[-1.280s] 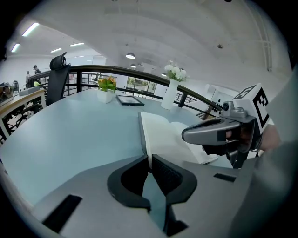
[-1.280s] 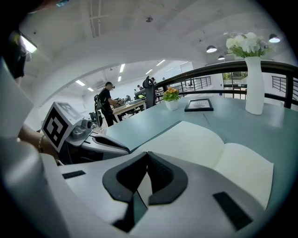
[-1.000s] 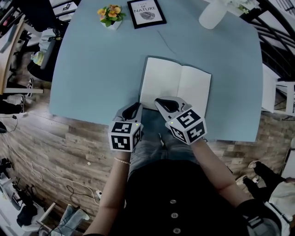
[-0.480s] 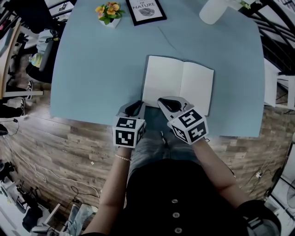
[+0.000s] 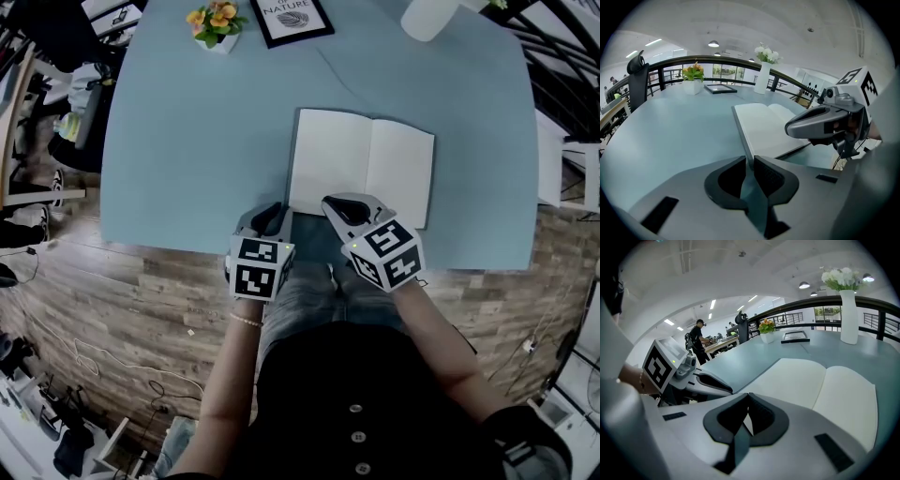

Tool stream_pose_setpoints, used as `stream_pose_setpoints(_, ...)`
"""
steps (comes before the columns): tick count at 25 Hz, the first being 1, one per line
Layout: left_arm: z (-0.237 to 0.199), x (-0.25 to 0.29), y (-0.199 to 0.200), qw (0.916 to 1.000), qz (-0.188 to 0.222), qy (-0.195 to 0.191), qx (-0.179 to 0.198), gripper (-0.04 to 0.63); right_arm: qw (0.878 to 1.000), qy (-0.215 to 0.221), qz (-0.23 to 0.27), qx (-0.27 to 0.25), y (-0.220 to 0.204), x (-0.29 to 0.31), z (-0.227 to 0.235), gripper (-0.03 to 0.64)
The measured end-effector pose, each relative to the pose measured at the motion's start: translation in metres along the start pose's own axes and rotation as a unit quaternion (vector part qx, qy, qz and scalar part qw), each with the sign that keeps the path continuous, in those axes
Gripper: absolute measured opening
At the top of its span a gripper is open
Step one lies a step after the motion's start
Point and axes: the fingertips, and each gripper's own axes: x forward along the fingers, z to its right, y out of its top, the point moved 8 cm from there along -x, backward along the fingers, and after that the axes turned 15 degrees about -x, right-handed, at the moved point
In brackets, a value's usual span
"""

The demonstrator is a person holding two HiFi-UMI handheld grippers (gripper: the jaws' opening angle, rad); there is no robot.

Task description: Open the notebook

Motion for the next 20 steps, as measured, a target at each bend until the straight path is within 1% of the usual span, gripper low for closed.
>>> stream_pose_setpoints(6,-0.003,-0.003,0.002,0.9999,0.0,0.0,0.01,0.061,1.0,-0.015,0.003,0.003,-0.002,-0.006,-0.001,0.006)
stream_pose_setpoints(9,-0.003,-0.006,0.005,0.9998,0.005,-0.01,0.016,0.061,1.0,-0.026,0.002,0.004,-0.003,-0.01,0.0,0.006)
stream_pose_setpoints(20,0.023,-0.016,0.039,0.9969,0.049,-0.05,0.036,0.055,0.997,-0.07,0.021,0.01,-0.001,-0.04,0.018,0.008)
